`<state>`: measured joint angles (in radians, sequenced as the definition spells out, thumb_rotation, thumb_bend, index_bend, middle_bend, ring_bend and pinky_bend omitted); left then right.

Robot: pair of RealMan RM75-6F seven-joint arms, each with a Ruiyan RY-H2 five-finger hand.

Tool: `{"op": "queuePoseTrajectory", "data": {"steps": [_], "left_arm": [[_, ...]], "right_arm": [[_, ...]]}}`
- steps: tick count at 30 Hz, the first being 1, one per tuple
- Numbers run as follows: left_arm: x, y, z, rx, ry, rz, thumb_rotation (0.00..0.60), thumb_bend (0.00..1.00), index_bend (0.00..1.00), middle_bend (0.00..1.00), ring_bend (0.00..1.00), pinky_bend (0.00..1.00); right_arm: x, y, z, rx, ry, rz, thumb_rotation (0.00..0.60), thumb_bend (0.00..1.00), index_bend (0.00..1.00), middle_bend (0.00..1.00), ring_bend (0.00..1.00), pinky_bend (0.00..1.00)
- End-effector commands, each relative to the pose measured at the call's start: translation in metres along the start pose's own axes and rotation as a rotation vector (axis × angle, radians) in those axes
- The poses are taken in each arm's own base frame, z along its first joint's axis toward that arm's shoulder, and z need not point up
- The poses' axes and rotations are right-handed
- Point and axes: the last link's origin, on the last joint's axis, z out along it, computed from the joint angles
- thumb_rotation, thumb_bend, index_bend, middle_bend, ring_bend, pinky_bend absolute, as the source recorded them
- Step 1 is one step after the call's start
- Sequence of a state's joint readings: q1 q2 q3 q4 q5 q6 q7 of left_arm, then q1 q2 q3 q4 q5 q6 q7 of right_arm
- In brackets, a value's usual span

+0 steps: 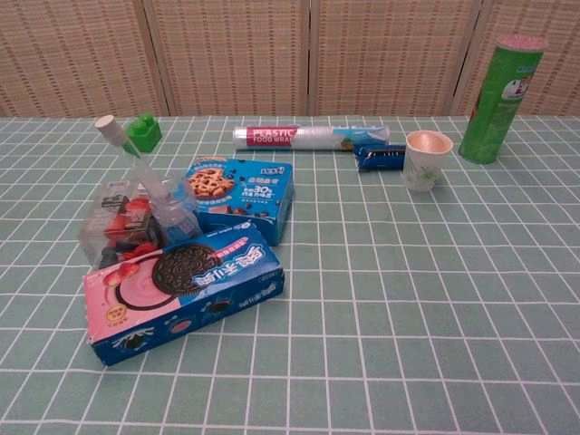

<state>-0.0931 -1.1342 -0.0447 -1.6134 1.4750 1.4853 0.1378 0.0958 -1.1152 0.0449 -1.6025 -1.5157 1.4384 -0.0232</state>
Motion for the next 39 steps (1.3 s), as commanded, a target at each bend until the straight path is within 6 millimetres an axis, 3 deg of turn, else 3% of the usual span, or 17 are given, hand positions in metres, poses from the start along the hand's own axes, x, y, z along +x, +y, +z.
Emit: {"op": "queuePoseTrajectory", "data": {"steps": [1, 4, 11, 15, 18, 22, 26, 32, 39], "left_arm": [[0.000, 0.000, 0.000, 0.001, -0.006, -0.001, 0.600, 0.33, 0.35, 0.44, 0.32, 0.52], [0.000, 0.001, 0.001, -0.003, -0.008, -0.011, 0.600, 0.33, 0.34, 0.45, 0.34, 0.59], [0.000, 0.008, 0.006, -0.044, -0.020, -0.044, 0.600, 0.32, 0.30, 0.51, 0.58, 0.84], [0.000, 0.017, 0.017, -0.077, -0.016, -0.072, 0.600, 0.32, 0.29, 0.66, 0.71, 0.92], [0.002, 0.027, 0.028, -0.084, 0.023, -0.105, 0.600, 0.31, 0.31, 0.78, 0.77, 0.94], [-0.001, 0.041, 0.044, -0.107, 0.036, -0.116, 0.600, 0.29, 0.33, 0.84, 0.81, 0.93], [-0.008, 0.054, 0.062, -0.116, -0.016, -0.186, 0.600, 0.26, 0.36, 0.99, 0.97, 1.00], [-0.019, 0.077, 0.089, -0.126, -0.073, -0.301, 0.600, 0.17, 0.36, 1.00, 1.00, 1.00], [-0.031, 0.103, 0.113, -0.141, -0.124, -0.444, 0.600, 0.13, 0.36, 1.00, 1.00, 1.00]], "right_arm": [[-0.001, 0.000, 0.001, -0.002, -0.005, -0.004, 0.600, 0.29, 0.33, 0.46, 0.36, 0.51], [-0.002, -0.001, 0.000, -0.001, -0.008, -0.005, 0.600, 0.29, 0.33, 0.46, 0.36, 0.51], [0.001, -0.003, -0.003, 0.007, 0.004, -0.002, 0.600, 0.29, 0.33, 0.46, 0.36, 0.51], [0.005, -0.002, -0.005, 0.005, 0.020, 0.006, 0.600, 0.29, 0.33, 0.46, 0.36, 0.51], [0.008, -0.001, -0.007, 0.009, 0.032, 0.016, 0.600, 0.29, 0.33, 0.46, 0.36, 0.51], [0.012, 0.001, -0.010, 0.012, 0.043, 0.031, 0.600, 0.28, 0.33, 0.46, 0.36, 0.51], [0.015, 0.003, -0.012, 0.015, 0.051, 0.046, 0.600, 0.28, 0.33, 0.46, 0.36, 0.51], [0.020, 0.008, -0.014, 0.014, 0.061, 0.067, 0.600, 0.28, 0.33, 0.46, 0.36, 0.51], [0.026, 0.013, -0.016, 0.013, 0.075, 0.091, 0.600, 0.28, 0.33, 0.46, 0.36, 0.51]]}}
